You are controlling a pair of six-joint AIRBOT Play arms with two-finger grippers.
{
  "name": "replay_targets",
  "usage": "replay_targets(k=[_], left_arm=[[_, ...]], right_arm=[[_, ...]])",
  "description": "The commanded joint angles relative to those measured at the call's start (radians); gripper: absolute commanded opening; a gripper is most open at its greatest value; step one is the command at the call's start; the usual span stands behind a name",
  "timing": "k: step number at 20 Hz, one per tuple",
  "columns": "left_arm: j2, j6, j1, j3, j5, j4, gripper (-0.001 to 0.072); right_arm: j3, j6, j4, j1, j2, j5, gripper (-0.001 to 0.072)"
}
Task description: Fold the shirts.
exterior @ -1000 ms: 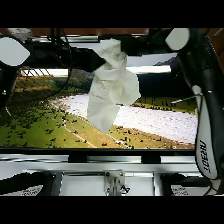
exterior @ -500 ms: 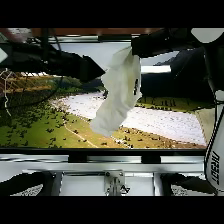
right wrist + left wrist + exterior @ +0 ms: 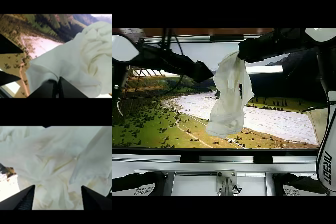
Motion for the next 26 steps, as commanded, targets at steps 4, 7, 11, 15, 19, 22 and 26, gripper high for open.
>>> replay_targets(k=[4, 7, 11, 15, 19, 22, 26], left_arm=[[-0.061, 0.082, -0.037, 0.0, 0.089, -0.189, 0.072], [-0.098, 0.097, -0.045, -0.001, 0.105, -0.274, 0.072], [-0.193, 0.092, -0.037, -0.001, 0.113, -0.38, 0.0069], [-0.186, 0.168, 0.032, 0.001, 0.145, -0.449, 0.006], [-0.142, 0.187, 0.117, 0.002, 0.145, -0.449, 0.006], [-0.134, 0.222, 0.154, 0.014, 0.142, -0.448, 0.006], [-0.135, 0.256, 0.176, 0.015, 0.158, -0.448, 0.006]], right_arm=[[-0.001, 0.026, -0.031, 0.0, -0.027, 0.012, 0.0087], [-0.002, 0.025, -0.028, 0.0, -0.036, 0.01, 0.0087], [-0.002, 0.026, -0.015, 0.0, -0.036, 0.011, 0.0087], [-0.002, 0.048, -0.024, -0.004, -0.036, 0.082, 0.0632], [-0.002, 0.131, -0.114, -0.032, -0.036, 0.297, 0.0638], [-0.008, 0.176, -0.139, -0.057, -0.029, 0.508, 0.0638], [-0.291, 0.271, -0.263, -0.05, 0.115, 0.435, 0.0637]])
